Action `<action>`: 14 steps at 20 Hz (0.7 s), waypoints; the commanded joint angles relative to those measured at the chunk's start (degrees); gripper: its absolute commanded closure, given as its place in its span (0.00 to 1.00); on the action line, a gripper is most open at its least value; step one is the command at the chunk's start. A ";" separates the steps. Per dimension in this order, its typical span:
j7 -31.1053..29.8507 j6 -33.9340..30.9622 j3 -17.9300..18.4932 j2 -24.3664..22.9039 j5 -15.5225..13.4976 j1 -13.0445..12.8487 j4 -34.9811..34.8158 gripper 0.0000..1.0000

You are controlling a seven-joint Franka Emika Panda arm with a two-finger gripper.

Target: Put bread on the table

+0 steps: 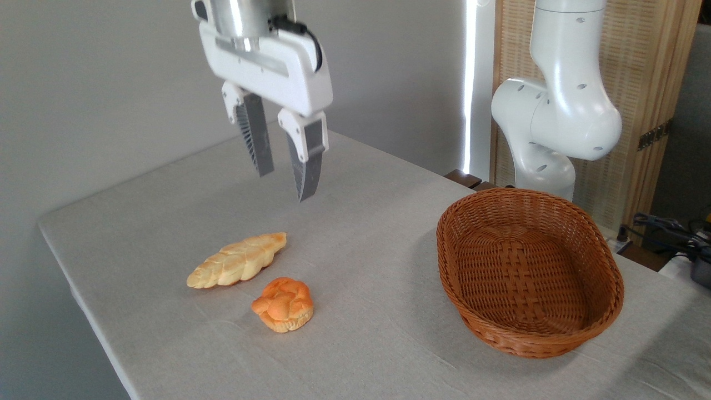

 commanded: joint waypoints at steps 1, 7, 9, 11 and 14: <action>2.33 -1.83 -4.52 1.71 -0.63 4.38 1.93 0.00; 2.16 -1.74 -4.62 1.79 2.98 4.48 1.93 0.00; 1.80 -1.65 -4.62 1.79 3.07 4.48 1.93 0.00; 1.80 -1.30 -4.36 1.79 3.07 4.48 1.93 0.00; 0.76 -1.39 -4.35 1.71 3.94 4.39 1.93 0.00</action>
